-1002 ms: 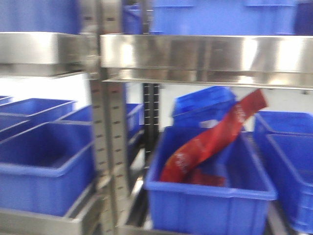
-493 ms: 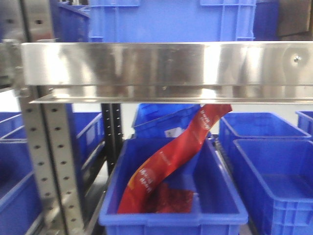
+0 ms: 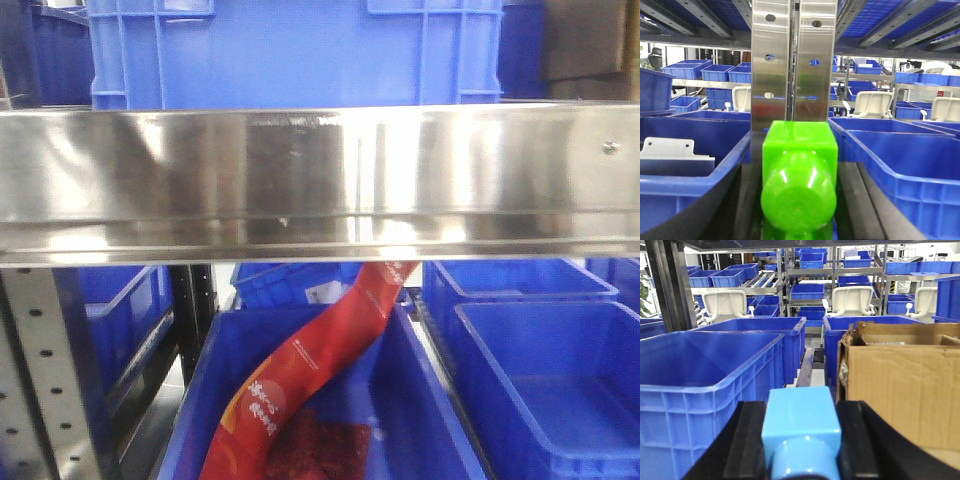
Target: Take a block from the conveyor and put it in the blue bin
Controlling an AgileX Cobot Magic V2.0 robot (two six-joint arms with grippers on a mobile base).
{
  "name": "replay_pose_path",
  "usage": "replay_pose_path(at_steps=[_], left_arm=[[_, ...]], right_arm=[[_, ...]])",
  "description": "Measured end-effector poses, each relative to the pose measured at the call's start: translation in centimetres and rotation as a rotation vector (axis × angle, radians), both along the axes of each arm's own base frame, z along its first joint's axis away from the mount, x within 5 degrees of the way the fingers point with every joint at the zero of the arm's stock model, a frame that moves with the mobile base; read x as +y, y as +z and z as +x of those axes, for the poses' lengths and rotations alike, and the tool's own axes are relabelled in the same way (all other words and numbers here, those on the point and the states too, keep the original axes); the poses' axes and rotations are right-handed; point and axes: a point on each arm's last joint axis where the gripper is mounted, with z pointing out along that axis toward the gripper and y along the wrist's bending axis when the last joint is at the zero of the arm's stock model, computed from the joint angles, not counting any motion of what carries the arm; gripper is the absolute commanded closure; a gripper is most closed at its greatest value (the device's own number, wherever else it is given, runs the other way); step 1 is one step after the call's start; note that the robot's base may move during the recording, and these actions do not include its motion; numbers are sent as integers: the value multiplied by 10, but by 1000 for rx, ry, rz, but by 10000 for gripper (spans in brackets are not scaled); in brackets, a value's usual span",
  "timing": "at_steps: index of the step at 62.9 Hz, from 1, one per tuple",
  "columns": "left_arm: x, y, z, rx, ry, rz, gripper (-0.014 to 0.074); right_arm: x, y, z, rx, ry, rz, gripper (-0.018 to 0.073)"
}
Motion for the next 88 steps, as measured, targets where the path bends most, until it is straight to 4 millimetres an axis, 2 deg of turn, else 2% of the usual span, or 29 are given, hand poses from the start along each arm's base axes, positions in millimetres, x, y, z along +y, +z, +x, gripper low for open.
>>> replay_pose_path(at_steps=[48, 68, 88], left_arm=[[0, 0, 0, 0, 0, 0, 707], [-6, 0, 0, 0, -84, 0, 707], [-6, 0, 0, 0, -86, 0, 707]], right_arm=[[0, 0, 0, 0, 0, 0, 721], [0, 0, 0, 0, 0, 0, 721], [0, 0, 0, 0, 0, 0, 721]])
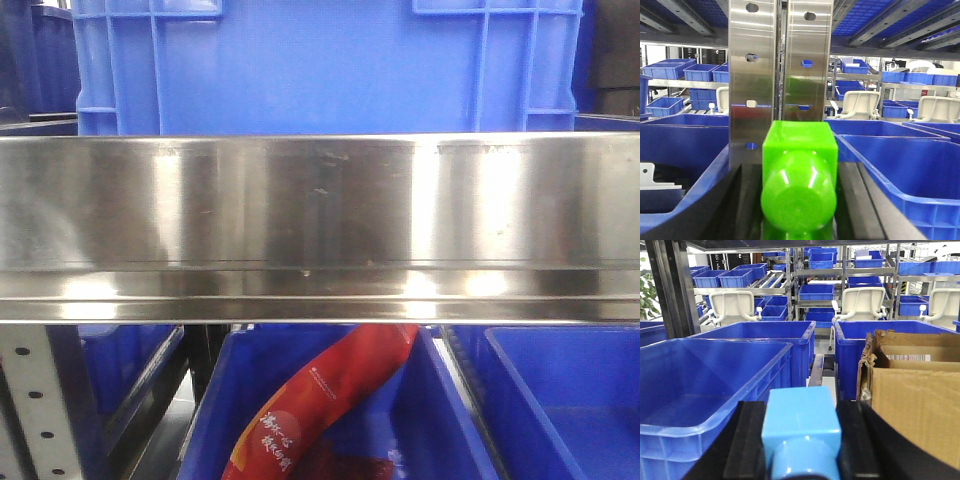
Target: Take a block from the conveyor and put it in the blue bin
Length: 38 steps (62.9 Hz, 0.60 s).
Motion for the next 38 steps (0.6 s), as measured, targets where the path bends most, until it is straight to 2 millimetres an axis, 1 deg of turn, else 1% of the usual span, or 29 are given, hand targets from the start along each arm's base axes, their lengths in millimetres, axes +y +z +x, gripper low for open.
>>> replay_pose_path(at_steps=[17, 23, 28, 31, 33, 38], left_arm=[[0, 1, 0, -12, 1, -1, 707], [0, 4, 6, 1, 0, -5, 707], [0, 17, 17, 8, -1, -7, 707], [0, 26, 26, 23, -2, -6, 707], [-1, 32, 32, 31, -3, -6, 707], [-2, 51, 47, 51, -19, -4, 707]], right_arm=[[0, 1, 0, -6, 0, 1, 721], [0, 1, 0, -13, -1, 2, 721], [1, 7, 4, -14, 1, -1, 721], [3, 15, 9, -18, 13, -2, 721], [4, 17, 12, -11, 23, -11, 721], [12, 31, 25, -13, 65, -28, 721]])
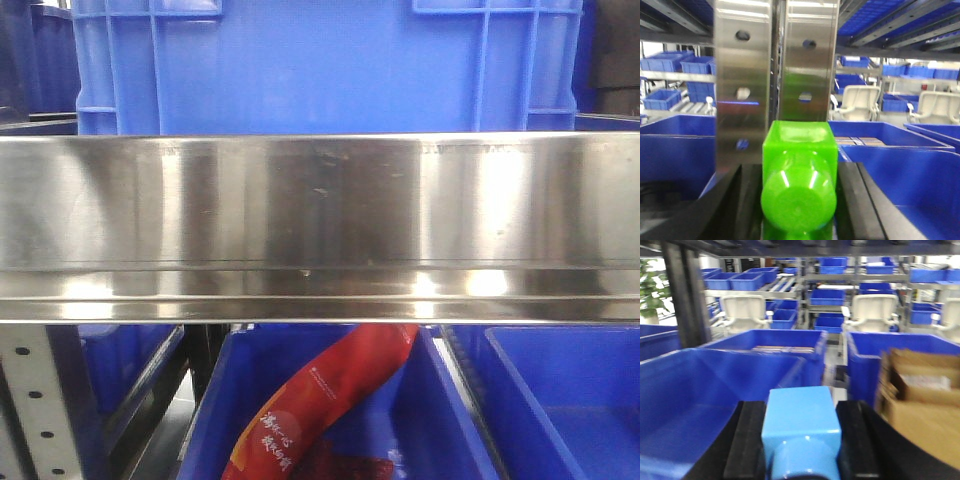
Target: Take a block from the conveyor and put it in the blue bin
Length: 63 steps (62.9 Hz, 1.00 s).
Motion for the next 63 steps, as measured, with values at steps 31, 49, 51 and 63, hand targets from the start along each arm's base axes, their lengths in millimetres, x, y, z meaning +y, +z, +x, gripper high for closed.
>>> replay_pose_path(at_steps=[31, 49, 51, 63], left_arm=[[-99, 22, 82, 56, -445, 13, 707], [-151, -11, 152, 109, -477, 23, 706], [-155, -17, 159, 129, -477, 29, 699], [-162, -29, 171, 212, -483, 54, 358]], right_arm=[[86, 30, 85, 81, 279, -41, 721], [112, -6, 129, 193, 288, -82, 721], [114, -9, 132, 201, 288, -85, 721], [115, -15, 134, 237, 290, -98, 493]])
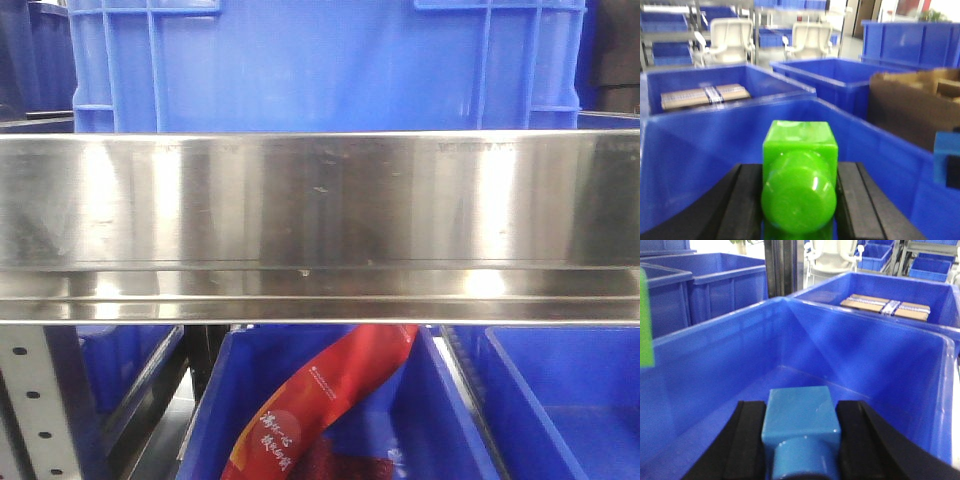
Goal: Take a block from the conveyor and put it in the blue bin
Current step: 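Open both grippers to drop the blocks into the blue bins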
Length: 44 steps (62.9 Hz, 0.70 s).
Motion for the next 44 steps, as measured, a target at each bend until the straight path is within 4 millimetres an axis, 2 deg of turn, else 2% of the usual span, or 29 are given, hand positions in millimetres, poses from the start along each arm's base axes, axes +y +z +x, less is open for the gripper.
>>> replay_pose_path(at_steps=[6, 12, 24, 28, 33, 37, 44], left_arm=[[0, -3, 0, 25, -4, 14, 220], [-1, -2, -1, 21, -5, 8, 171], [-1, 0, 0, 2, -3, -3, 171], [0, 3, -2, -4, -3, -7, 204], [4, 12, -9, -28, -3, -21, 281], [10, 23, -18, -57, -3, -38, 389], [16, 33, -28, -77, -3, -49, 637]], right_arm=[[0, -2, 0, 22, 2, -12, 295], [0, -3, -1, 27, 2, -12, 177], [0, -2, -1, 27, 2, -12, 171], [-1, 3, -3, 23, 3, -11, 214], [-6, 14, -12, 1, 5, -1, 319], [-11, 25, -21, -24, 6, 13, 433], [-17, 38, -32, -63, 5, 26, 617]])
